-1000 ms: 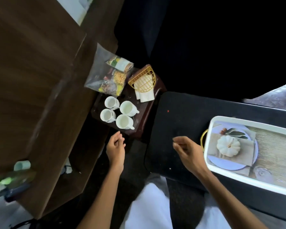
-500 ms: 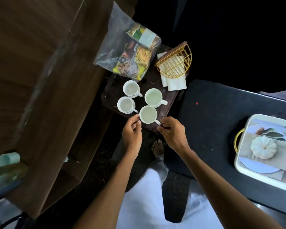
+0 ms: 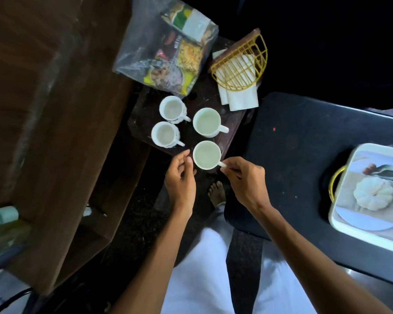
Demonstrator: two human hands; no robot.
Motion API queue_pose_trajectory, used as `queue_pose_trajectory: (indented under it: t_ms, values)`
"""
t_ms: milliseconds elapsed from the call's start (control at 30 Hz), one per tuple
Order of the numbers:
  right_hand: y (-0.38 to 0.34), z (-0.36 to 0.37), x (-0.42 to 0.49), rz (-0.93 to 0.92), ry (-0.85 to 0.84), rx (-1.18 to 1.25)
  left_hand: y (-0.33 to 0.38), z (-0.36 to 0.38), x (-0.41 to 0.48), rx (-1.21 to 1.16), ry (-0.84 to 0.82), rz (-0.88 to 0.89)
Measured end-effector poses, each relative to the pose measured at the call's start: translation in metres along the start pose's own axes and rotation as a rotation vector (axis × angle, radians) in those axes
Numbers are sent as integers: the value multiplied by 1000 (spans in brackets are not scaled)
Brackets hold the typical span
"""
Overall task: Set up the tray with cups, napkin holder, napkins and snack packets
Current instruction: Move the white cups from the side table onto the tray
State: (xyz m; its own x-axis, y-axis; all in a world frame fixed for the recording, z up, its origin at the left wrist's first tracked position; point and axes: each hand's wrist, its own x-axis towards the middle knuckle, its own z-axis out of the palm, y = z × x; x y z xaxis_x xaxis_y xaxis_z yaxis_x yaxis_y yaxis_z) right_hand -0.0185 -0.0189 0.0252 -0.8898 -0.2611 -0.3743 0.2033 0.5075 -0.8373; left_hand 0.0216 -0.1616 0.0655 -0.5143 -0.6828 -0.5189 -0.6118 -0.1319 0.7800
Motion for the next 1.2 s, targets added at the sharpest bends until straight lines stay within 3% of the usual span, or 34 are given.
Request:
queue_pose_trajectory:
  t_ms: [167, 433, 700, 1200]
  values:
    - [38, -53, -34, -2, 14, -29, -11, 37, -36, -7, -129, -31]
    - [120, -164, -97, 79, 181, -63, -48, 136, -121, 109, -339, 4]
    - [185, -232, -141, 186, 347, -11, -73, 228, -192, 191, -381, 71]
    - [245, -271, -147, 180, 339, -19, -114, 278, -222, 257, -384, -51]
